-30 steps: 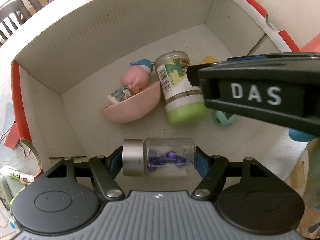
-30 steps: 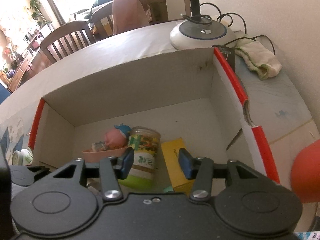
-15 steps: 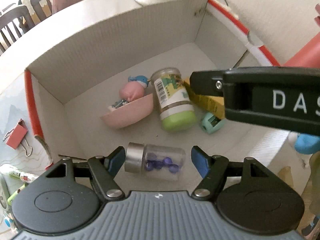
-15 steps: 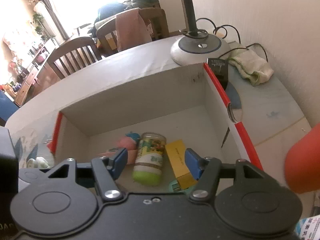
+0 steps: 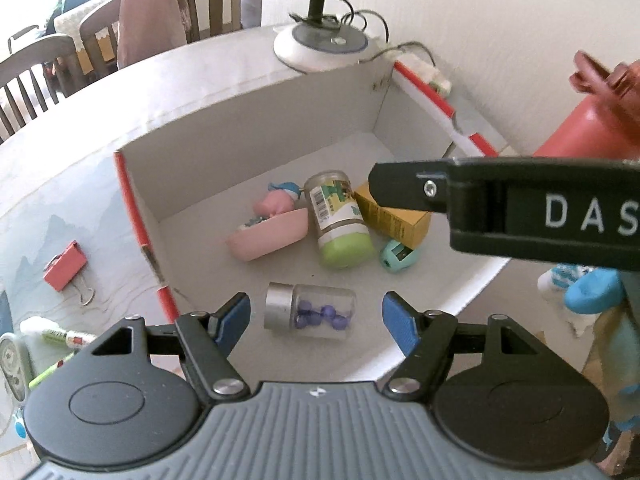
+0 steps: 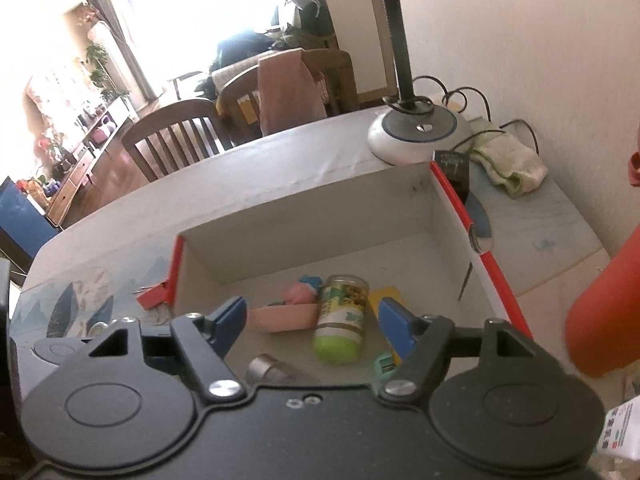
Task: Organize rigid objects
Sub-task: 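Move both grippers back over the table toward the keychains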
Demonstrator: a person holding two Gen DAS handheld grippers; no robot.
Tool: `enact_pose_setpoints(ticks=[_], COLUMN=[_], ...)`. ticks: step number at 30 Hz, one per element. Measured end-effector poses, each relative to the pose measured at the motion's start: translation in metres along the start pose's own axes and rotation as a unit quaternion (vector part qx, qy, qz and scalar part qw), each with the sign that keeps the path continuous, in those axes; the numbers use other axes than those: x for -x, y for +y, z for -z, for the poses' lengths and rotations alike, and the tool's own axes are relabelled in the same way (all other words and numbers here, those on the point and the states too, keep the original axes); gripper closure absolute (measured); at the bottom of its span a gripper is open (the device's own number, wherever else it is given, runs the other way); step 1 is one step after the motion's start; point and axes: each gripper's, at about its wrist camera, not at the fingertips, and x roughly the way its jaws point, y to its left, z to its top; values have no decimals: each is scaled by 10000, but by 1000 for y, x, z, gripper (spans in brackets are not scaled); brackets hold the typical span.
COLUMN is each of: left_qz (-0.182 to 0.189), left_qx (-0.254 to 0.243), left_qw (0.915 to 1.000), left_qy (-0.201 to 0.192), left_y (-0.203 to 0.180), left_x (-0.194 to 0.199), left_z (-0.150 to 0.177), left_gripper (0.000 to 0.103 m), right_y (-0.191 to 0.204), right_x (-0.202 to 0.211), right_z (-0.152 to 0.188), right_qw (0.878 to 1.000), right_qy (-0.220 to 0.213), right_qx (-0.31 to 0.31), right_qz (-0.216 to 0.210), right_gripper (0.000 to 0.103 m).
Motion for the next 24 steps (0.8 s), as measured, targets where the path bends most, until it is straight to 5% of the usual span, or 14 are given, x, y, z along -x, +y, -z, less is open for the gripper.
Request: enact_pose_setpoints(ticks=[14,24], left_qz=[317,400], left_qx=[81,200], left_qw=[9974,9946], left_qy=[-641,-935], left_y=[26,75], left_x=[62,100], left_z=[30,61], left_gripper=[31,23], right_y=[54,92], right_x=[40,60], right_z=[25,40], right_qw=[9989,9956], right_qy=[-373,-811], right_qx=[184,224], right_qz=[-210,-412], right_gripper=[24,11])
